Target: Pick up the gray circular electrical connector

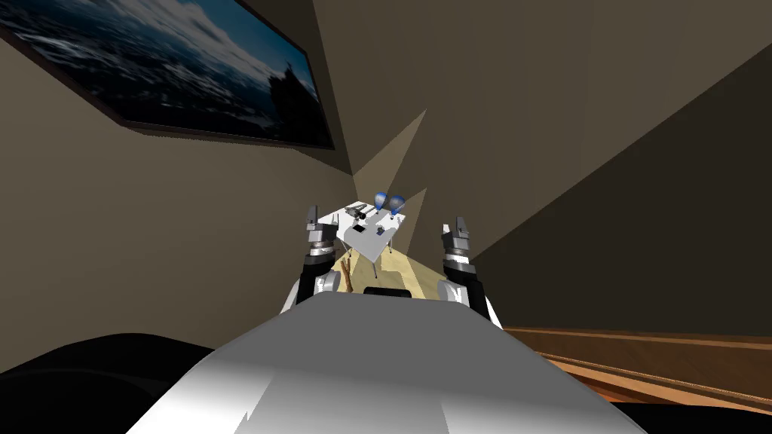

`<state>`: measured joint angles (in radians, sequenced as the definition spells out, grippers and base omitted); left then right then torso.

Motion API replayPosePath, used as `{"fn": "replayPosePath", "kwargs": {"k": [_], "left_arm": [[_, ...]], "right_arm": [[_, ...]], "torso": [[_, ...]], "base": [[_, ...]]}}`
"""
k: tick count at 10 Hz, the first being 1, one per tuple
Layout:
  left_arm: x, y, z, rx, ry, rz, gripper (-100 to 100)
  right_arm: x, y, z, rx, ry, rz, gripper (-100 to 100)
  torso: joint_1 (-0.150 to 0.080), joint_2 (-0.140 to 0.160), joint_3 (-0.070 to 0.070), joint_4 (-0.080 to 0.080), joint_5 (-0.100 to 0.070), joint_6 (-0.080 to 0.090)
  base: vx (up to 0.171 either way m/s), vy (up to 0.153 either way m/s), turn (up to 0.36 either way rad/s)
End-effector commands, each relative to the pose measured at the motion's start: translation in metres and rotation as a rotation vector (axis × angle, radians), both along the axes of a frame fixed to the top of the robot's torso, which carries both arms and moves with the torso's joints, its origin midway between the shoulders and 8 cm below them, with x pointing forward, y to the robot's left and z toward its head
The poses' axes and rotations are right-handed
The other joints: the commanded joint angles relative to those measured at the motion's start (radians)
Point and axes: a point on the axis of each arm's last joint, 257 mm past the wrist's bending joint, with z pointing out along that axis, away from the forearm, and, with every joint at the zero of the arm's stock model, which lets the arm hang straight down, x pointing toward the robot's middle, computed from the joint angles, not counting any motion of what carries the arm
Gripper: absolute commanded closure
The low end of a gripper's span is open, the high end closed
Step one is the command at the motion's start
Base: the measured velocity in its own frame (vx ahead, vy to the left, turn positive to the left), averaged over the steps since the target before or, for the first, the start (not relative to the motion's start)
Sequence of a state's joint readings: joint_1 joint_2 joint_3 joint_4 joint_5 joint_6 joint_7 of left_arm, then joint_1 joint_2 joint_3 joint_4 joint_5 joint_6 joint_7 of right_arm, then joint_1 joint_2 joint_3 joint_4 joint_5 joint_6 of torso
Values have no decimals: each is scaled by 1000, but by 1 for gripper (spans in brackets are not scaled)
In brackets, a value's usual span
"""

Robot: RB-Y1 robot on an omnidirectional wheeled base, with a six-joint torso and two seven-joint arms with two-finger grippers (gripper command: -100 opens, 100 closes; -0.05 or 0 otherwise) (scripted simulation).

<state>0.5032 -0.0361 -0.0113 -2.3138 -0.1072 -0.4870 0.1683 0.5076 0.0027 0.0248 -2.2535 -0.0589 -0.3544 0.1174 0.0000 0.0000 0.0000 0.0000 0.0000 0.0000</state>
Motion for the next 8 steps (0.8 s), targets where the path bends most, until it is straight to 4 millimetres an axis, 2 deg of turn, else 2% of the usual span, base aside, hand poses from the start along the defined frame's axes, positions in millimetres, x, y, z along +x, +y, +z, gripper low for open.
{"fn": "replayPosePath", "kwargs": {"k": [1, 5, 8], "left_arm": [[2, -4, -3, 46, 13, -11, -100], [11, -11, -16, 190, 67, -20, -100], [22, -8, -28, 287, 120, 1, -100]], "right_arm": [[0, 0, 0, 0, 0, 0, 0], [0, 0, 0, 0, 0, 0, 0], [0, 0, 0, 0, 0, 0, 0]], "torso": [[0, 0, 0, 0, 0, 0], [-3, 3, 2, 1, -1, 0], [-4, 2, 1, 0, -1, 0]], "base": [[-18, -10, -23], [-37, -47, -48], [-27, -68, -82]]}}
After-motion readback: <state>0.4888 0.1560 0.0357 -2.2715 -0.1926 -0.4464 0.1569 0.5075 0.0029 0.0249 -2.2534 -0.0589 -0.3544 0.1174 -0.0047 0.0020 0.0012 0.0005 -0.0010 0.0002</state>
